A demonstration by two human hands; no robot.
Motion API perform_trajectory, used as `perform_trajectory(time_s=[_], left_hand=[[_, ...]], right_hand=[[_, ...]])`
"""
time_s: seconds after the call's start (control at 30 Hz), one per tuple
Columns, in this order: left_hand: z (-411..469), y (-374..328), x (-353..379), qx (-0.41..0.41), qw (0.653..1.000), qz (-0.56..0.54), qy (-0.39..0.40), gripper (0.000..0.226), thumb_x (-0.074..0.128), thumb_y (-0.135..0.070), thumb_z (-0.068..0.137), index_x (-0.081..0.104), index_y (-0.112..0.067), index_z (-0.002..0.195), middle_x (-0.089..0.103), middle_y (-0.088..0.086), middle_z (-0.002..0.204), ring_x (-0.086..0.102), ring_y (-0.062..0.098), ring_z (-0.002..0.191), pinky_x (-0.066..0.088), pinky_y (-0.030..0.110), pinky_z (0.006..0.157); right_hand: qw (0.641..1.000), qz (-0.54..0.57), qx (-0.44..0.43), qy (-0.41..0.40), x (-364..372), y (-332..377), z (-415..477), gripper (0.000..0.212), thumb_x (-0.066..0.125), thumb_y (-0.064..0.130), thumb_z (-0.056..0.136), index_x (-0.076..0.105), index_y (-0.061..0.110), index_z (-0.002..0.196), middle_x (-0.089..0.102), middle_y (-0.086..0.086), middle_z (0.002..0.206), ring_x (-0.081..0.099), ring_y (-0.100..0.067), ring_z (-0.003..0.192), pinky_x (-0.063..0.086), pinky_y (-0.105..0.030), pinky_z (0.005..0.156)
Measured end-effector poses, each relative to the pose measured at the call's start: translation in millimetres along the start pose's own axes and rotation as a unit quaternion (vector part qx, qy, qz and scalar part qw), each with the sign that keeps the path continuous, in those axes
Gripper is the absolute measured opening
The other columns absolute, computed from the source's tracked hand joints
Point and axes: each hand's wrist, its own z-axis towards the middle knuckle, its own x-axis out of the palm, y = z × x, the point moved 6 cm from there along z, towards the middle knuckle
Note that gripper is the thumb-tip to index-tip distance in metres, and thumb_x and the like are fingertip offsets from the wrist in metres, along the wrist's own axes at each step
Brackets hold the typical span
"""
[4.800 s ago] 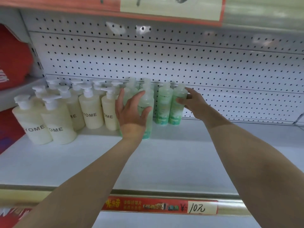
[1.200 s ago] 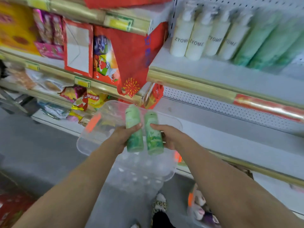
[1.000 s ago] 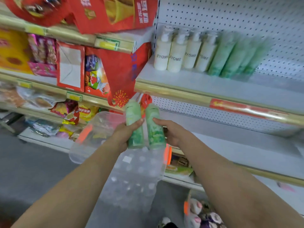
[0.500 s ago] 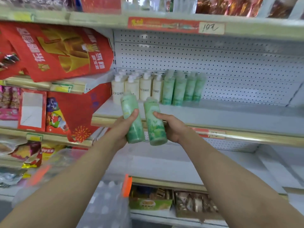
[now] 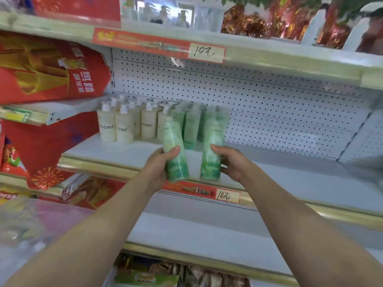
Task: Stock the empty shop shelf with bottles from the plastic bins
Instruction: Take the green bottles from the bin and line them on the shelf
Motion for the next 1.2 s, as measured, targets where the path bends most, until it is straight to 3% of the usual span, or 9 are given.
perform_trajectory(time_s=[0.2, 0.33, 0.47, 0.63, 0.8, 1.07, 1.2], left_hand=[[48.2, 2.1, 15.5, 0.016, 0.999, 0.026, 0.013, 0.060, 0.077, -0.022, 0.081, 0.053, -0.010, 0.134, 0.067, 0.014, 0.125, 0.067, 0.030, 0.111, 0.058, 0.047, 0.086], [80.6, 3.9, 24.0, 0.022, 0.999, 0.028, 0.033, 0.059, 0.077, -0.021, 0.079, 0.055, -0.012, 0.133, 0.068, 0.011, 0.124, 0.066, 0.029, 0.113, 0.057, 0.045, 0.084], [107.6, -0.4, 26.6, 0.032, 0.997, 0.039, 0.051, 0.066, 0.080, -0.023, 0.071, 0.056, -0.014, 0.131, 0.071, 0.009, 0.120, 0.069, 0.027, 0.110, 0.058, 0.043, 0.081], [132.9, -4.5, 18.9, 0.029, 0.997, 0.039, 0.058, 0.072, 0.081, -0.021, 0.067, 0.053, -0.015, 0.134, 0.070, 0.011, 0.121, 0.068, 0.028, 0.109, 0.056, 0.046, 0.089], [145.0, -7.3, 11.2, 0.029, 0.996, 0.046, 0.066, 0.073, 0.082, -0.020, 0.066, 0.052, -0.017, 0.133, 0.072, 0.009, 0.118, 0.071, 0.025, 0.103, 0.058, 0.040, 0.080], [147.2, -3.3, 11.9, 0.027, 0.995, 0.054, 0.080, 0.068, 0.081, -0.020, 0.069, 0.055, -0.017, 0.133, 0.071, 0.009, 0.121, 0.069, 0.026, 0.110, 0.056, 0.041, 0.085], [140.2, 1.1, 17.5, 0.020, 0.994, 0.065, 0.087, 0.063, 0.081, -0.022, 0.070, 0.059, -0.015, 0.129, 0.072, 0.009, 0.118, 0.071, 0.023, 0.104, 0.058, 0.039, 0.081]], right_hand=[[0.998, 0.015, -0.043, -0.032, -21.8, -2.4, 50.8, 0.051, 0.078, 0.004, 0.082, 0.058, 0.004, 0.129, 0.071, -0.012, 0.118, 0.069, -0.027, 0.105, 0.056, -0.034, 0.078], [0.996, 0.008, -0.071, -0.059, -26.3, -7.4, 85.3, 0.061, 0.080, -0.003, 0.078, 0.050, 0.006, 0.130, 0.067, -0.017, 0.121, 0.067, -0.032, 0.111, 0.056, -0.045, 0.093], [0.993, -0.029, -0.093, -0.066, -32.8, -6.0, 126.3, 0.064, 0.083, 0.000, 0.076, 0.050, 0.011, 0.130, 0.069, -0.015, 0.115, 0.067, -0.031, 0.109, 0.054, -0.045, 0.098], [0.986, -0.065, -0.111, -0.106, -40.4, 0.3, 163.4, 0.059, 0.087, 0.005, 0.073, 0.060, 0.017, 0.125, 0.073, -0.003, 0.107, 0.070, -0.020, 0.100, 0.055, -0.026, 0.076], [0.981, -0.102, -0.122, -0.114, -38.5, 6.6, 183.9, 0.050, 0.084, 0.010, 0.078, 0.063, 0.022, 0.122, 0.072, 0.000, 0.104, 0.069, -0.018, 0.097, 0.054, -0.022, 0.075], [0.972, -0.154, -0.114, -0.139, -32.8, 10.4, 192.4, 0.054, 0.083, 0.020, 0.080, 0.062, 0.021, 0.130, 0.072, -0.003, 0.111, 0.068, -0.020, 0.103, 0.054, -0.030, 0.086], [0.971, -0.168, -0.081, -0.146, -34.2, 8.0, 187.3, 0.063, 0.083, 0.031, 0.080, 0.057, 0.019, 0.136, 0.069, -0.002, 0.121, 0.066, -0.020, 0.108, 0.051, -0.039, 0.101]])
